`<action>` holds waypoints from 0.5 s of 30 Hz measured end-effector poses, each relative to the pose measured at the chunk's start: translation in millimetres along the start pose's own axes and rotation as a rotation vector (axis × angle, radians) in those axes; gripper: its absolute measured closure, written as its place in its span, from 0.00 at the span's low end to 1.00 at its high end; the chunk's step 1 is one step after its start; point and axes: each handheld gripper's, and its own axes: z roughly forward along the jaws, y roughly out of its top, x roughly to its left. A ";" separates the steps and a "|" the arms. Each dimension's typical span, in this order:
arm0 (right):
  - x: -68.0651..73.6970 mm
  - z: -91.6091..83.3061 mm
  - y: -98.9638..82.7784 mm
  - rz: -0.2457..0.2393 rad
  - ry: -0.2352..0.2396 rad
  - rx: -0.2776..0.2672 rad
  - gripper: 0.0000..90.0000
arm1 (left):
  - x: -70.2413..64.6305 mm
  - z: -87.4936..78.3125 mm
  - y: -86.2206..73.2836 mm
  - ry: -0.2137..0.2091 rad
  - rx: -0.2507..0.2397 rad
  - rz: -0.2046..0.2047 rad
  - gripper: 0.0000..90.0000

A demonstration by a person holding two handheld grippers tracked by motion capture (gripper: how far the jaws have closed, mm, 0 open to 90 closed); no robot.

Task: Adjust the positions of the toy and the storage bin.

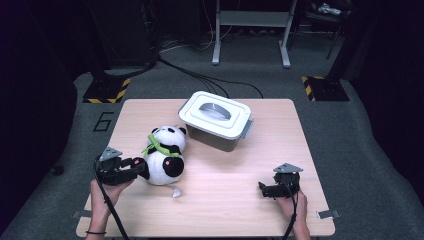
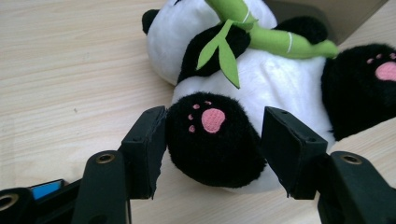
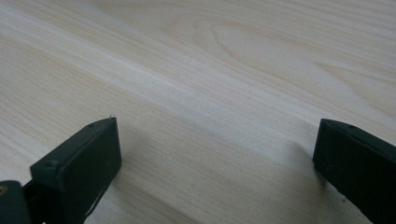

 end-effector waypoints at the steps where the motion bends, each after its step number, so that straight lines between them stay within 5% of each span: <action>1: 0.0 -0.1 0.0 0.000 0.000 0.001 0.00 | 0.8 -0.4 -1.1 -0.001 -0.002 0.013 0.59; 6: 0.0 0.0 0.0 0.000 0.000 0.000 0.00 | -2.3 -2.6 -4.4 -0.006 -0.008 0.033 0.75; 15: 0.0 0.0 0.0 0.000 0.000 0.000 0.00 | -21.0 -10.9 -6.5 -0.013 -0.016 0.015 0.78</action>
